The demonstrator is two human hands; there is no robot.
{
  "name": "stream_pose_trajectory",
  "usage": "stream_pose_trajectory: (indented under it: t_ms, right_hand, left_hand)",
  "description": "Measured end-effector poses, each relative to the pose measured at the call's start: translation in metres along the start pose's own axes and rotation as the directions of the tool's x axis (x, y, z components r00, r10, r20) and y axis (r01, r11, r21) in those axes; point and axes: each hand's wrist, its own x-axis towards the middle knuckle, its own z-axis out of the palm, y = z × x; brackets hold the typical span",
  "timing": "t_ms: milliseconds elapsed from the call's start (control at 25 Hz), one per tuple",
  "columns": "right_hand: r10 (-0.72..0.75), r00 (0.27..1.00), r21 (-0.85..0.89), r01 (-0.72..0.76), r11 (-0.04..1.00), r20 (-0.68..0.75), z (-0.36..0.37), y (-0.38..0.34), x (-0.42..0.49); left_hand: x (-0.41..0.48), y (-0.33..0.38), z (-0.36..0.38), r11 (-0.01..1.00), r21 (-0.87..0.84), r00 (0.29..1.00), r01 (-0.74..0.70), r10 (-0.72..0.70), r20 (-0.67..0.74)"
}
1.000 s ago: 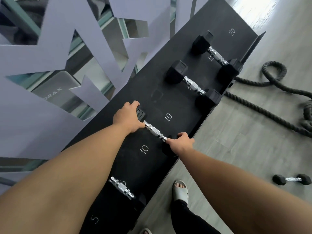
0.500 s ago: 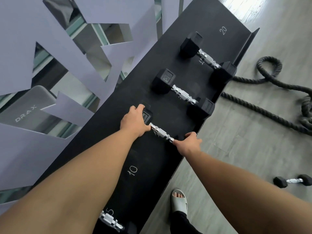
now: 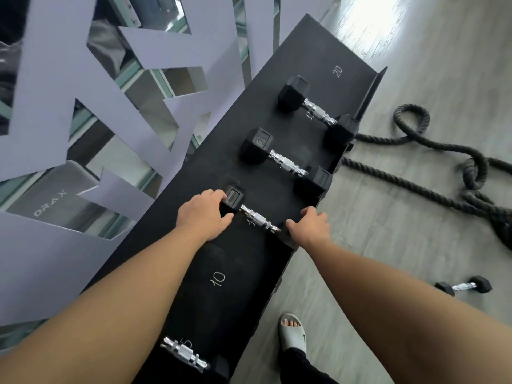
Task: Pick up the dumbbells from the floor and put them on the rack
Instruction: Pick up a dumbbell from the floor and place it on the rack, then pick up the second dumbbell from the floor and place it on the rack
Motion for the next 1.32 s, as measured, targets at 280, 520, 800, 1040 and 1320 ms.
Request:
stream_pose_trajectory:
  t_ms: [280, 520, 800, 1040, 1320]
  right_hand:
    - [-0.395, 0.917, -0.413, 0.377, 0.829, 0.044, -0.05, 0.025, -0.108]
    - [-0.365, 0.924, -0.583, 0.358, 0.73, 0.11, -0.075, 0.114, -0.225]
    - [-0.285, 0.958, -0.567, 0.231, 0.791, -0.007, -0.127, 0.225, -0.314]
    - [-0.165, 0.981, -0.527, 0.086, 0.845, -0.105, -0.184, 0.357, -0.366]
    - [-0.015, 0.99, -0.361, -0.037, 0.932, -0.14, -0.241, 0.557, -0.408]
  left_hand:
    - [-0.092, 0.007, -0.038, 0.998, -0.044, 0.997, -0.035, 0.038, 0.061]
    - [-0.209, 0.037, -0.036, 0.979, 0.043, 0.971, -0.2, 0.192, 0.144]
    - [-0.296, 0.113, -0.026, 0.945, 0.081, 0.947, -0.316, 0.308, 0.091]
    - [-0.357, 0.229, -0.001, 0.871, 0.132, 0.881, -0.473, 0.467, 0.076]
    - [-0.441, 0.404, 0.058, 0.824, 0.14, 0.833, -0.549, 0.524, 0.179]
